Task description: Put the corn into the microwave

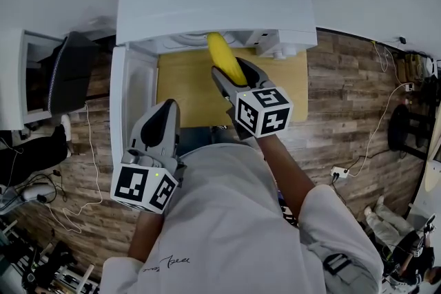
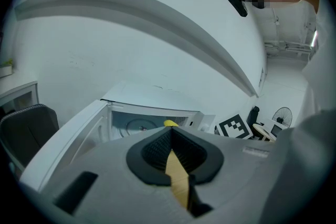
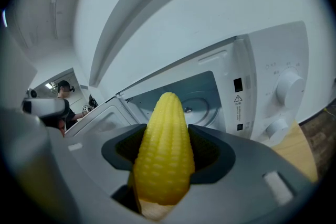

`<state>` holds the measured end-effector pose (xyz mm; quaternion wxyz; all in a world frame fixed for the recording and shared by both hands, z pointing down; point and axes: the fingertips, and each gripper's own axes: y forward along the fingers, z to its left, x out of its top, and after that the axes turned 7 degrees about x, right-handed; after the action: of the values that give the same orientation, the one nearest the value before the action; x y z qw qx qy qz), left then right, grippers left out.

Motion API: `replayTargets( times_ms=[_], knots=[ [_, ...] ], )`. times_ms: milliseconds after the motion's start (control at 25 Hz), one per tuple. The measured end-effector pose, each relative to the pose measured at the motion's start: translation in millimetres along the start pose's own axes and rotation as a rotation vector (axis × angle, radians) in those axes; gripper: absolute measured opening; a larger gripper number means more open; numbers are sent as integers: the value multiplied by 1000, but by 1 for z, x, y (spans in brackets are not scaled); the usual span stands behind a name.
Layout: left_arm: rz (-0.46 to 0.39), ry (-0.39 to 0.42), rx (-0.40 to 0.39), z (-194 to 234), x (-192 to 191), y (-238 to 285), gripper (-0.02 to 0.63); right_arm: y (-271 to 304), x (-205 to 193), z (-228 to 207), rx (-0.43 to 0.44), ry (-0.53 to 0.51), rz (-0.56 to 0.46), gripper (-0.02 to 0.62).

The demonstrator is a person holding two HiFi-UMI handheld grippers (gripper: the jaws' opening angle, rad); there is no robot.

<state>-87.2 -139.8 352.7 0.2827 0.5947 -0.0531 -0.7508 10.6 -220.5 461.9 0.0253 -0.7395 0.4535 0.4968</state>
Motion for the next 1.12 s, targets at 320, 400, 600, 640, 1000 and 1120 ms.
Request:
replayTargets(
  times_ms=[320,400,600,640,1000,1120],
  knots=[
    [7,-8,2,10,3,5,-11,20,0,-5,-2,14,16,261],
    [12,-9,4,13,3,6,-11,24,0,-6,-4,12,21,262],
    [27,-14,11,20,0,9,-11,37,0,-9,-5,20,30,262],
    [30,-15,12,21,0,10,-11,39,0,-10,-6,20,32,261],
    [44,-25,17,32,2,17,-11,60,-2,-17,-25,5,57,261],
    [48,-23,18,34,3,19,-11,66,-2,-21,-31,4,64,261]
  ],
)
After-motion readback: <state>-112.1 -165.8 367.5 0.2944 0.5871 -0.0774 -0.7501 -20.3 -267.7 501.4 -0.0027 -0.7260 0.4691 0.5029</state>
